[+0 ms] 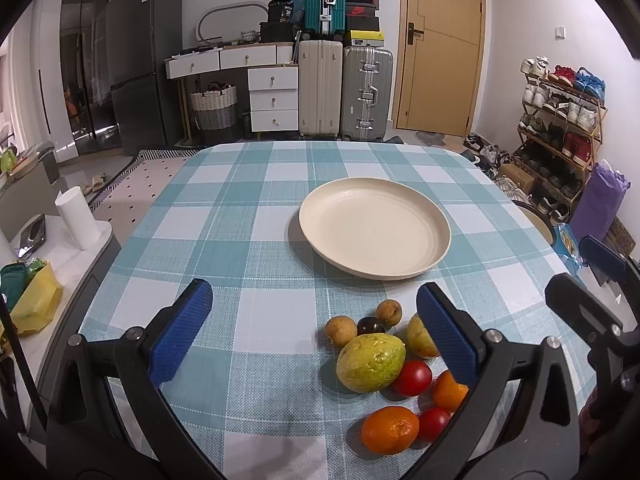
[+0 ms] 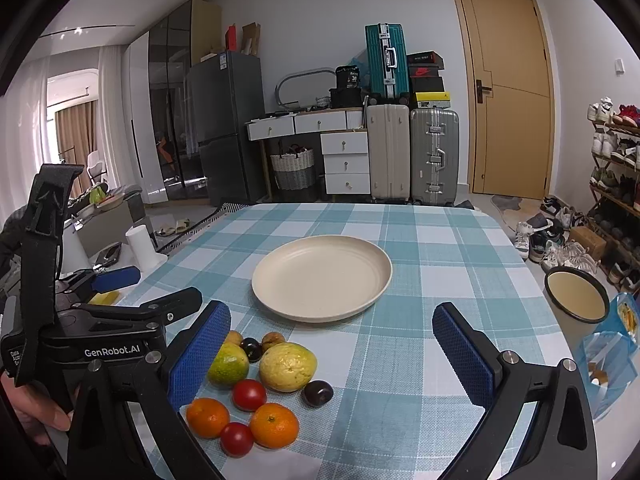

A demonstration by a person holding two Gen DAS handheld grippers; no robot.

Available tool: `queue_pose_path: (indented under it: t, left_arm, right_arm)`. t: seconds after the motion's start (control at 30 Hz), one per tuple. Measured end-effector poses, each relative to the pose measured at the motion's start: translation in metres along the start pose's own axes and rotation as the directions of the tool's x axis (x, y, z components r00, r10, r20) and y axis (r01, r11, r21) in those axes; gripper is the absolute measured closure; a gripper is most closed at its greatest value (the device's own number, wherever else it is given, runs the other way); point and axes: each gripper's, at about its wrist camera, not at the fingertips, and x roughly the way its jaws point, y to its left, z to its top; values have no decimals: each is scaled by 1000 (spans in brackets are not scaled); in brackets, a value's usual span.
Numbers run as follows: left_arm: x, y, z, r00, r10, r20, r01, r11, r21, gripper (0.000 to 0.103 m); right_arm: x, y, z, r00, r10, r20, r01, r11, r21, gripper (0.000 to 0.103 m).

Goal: Organize fruits

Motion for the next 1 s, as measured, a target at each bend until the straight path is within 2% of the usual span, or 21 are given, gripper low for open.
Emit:
queue_pose_path:
  t: [0.53, 0.7, 1.0]
  left_arm:
    - [5, 0, -5, 1000, -3, -18, 3, 1000, -4, 1]
    - [8, 1, -7, 1000, -1, -24, 1, 1000, -3, 1]
    - [15, 5, -8, 999, 3, -38, -3, 1000, -8, 1]
  right_arm:
    - [-1, 2, -1, 1000, 2, 3, -2, 1000, -2, 0]
    - [2, 2, -2, 1000, -18, -13, 18, 1000, -8, 0]
    - [5, -2, -4, 1000, 12, -16, -12, 1000, 4, 0]
